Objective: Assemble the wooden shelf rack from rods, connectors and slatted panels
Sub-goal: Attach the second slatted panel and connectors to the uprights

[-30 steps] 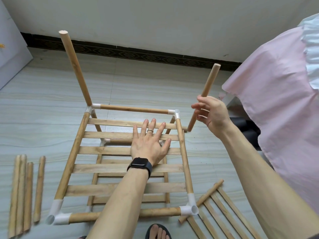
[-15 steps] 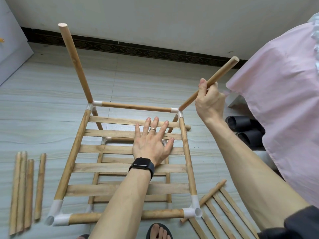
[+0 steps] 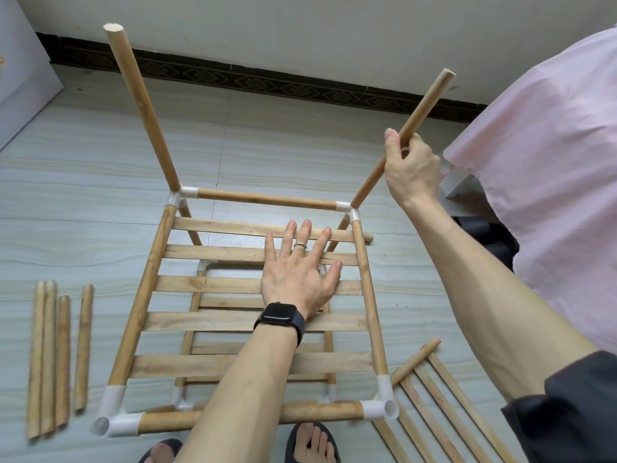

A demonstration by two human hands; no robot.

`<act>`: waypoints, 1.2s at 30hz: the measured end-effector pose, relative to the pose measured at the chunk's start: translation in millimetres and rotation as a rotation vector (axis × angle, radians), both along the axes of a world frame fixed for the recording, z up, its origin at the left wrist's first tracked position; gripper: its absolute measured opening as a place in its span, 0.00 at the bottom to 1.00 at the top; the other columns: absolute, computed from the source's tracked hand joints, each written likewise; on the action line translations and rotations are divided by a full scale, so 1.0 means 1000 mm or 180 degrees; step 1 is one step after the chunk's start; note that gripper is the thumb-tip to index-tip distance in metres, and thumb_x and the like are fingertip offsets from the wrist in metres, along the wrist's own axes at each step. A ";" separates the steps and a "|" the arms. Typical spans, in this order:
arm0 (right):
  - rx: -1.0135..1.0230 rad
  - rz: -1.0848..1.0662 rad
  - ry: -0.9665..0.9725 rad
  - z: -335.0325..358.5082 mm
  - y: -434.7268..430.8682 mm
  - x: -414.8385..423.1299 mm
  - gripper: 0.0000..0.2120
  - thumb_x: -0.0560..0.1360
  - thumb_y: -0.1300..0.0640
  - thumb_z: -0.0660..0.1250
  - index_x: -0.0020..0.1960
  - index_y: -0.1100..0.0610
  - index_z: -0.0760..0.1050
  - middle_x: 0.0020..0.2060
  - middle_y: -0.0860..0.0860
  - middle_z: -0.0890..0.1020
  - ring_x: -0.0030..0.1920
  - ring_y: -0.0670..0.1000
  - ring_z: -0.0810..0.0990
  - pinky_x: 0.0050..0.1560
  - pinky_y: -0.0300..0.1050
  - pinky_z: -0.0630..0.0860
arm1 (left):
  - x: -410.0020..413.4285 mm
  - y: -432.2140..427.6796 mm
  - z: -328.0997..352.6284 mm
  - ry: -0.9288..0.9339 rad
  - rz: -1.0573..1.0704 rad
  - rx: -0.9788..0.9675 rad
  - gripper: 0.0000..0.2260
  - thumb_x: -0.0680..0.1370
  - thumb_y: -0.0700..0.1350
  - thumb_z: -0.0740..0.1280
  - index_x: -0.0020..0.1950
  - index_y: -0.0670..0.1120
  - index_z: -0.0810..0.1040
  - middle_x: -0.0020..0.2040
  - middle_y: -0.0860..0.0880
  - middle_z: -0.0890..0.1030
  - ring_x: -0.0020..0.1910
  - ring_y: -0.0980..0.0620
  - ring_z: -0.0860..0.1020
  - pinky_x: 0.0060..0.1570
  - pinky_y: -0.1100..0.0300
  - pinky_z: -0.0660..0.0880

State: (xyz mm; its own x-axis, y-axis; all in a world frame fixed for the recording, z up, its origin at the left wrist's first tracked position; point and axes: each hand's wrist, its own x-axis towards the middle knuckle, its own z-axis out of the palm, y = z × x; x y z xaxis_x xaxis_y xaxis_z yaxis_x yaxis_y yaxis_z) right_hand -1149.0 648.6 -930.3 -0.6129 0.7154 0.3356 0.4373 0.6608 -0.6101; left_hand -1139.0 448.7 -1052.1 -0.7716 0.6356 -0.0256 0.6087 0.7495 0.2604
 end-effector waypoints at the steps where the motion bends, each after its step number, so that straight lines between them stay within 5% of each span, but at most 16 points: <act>1: 0.0040 0.0053 -0.0020 0.000 0.000 0.001 0.22 0.83 0.38 0.54 0.47 0.53 0.75 0.37 0.47 0.79 0.42 0.52 0.82 0.48 0.56 0.80 | 0.001 0.000 0.000 -0.0023 0.0004 0.0000 0.30 0.79 0.68 0.41 0.81 0.63 0.42 0.83 0.52 0.45 0.81 0.48 0.39 0.76 0.39 0.35; 5: -0.0218 0.0285 -0.0079 0.005 -0.004 -0.004 0.16 0.83 0.41 0.56 0.46 0.51 0.72 0.47 0.50 0.77 0.45 0.50 0.79 0.51 0.51 0.79 | 0.000 0.002 0.004 -0.0033 0.0016 -0.0003 0.30 0.79 0.68 0.41 0.81 0.63 0.42 0.83 0.52 0.45 0.81 0.48 0.39 0.76 0.39 0.36; 8: -0.1432 0.0406 0.0411 0.001 -0.020 -0.016 0.09 0.83 0.50 0.58 0.46 0.51 0.70 0.37 0.46 0.81 0.41 0.47 0.81 0.49 0.50 0.77 | 0.000 0.002 0.005 -0.0036 0.0003 -0.0045 0.30 0.79 0.68 0.41 0.81 0.63 0.42 0.83 0.52 0.45 0.81 0.48 0.39 0.76 0.38 0.37; 10: -0.1938 0.0230 0.1011 -0.008 -0.036 -0.021 0.13 0.80 0.53 0.63 0.38 0.51 0.69 0.28 0.47 0.73 0.31 0.48 0.74 0.40 0.52 0.72 | 0.001 0.002 0.005 -0.0047 -0.0009 -0.0055 0.30 0.79 0.68 0.42 0.81 0.63 0.42 0.83 0.52 0.45 0.81 0.48 0.38 0.76 0.38 0.37; 15: -0.1753 0.0093 0.1428 -0.021 -0.057 -0.039 0.25 0.70 0.54 0.68 0.23 0.50 0.56 0.20 0.44 0.60 0.25 0.48 0.59 0.30 0.45 0.59 | 0.002 -0.001 0.003 -0.0047 -0.0023 -0.0031 0.30 0.79 0.67 0.42 0.81 0.62 0.43 0.83 0.52 0.46 0.81 0.48 0.38 0.76 0.38 0.36; 23: -0.2583 0.0694 0.1539 -0.018 -0.019 -0.031 0.19 0.66 0.60 0.64 0.22 0.49 0.60 0.19 0.47 0.60 0.21 0.50 0.58 0.26 0.43 0.57 | 0.003 -0.003 -0.003 0.0076 -0.0028 0.0096 0.31 0.78 0.67 0.43 0.81 0.62 0.46 0.83 0.52 0.51 0.81 0.48 0.42 0.75 0.39 0.36; 29: -0.2066 0.0180 0.1906 -0.027 -0.043 -0.038 0.18 0.68 0.60 0.65 0.26 0.57 0.59 0.24 0.52 0.61 0.27 0.53 0.59 0.29 0.49 0.56 | 0.002 -0.007 0.000 -0.0054 -0.0064 0.0006 0.30 0.79 0.66 0.44 0.81 0.62 0.45 0.83 0.52 0.48 0.81 0.49 0.40 0.75 0.40 0.35; 36: -0.1794 -0.0137 0.2019 -0.032 -0.055 -0.046 0.23 0.70 0.60 0.65 0.23 0.48 0.56 0.19 0.42 0.60 0.23 0.45 0.60 0.27 0.40 0.60 | 0.004 -0.012 -0.002 -0.0045 -0.0084 -0.0047 0.30 0.79 0.66 0.45 0.81 0.62 0.46 0.83 0.52 0.49 0.81 0.49 0.41 0.76 0.40 0.36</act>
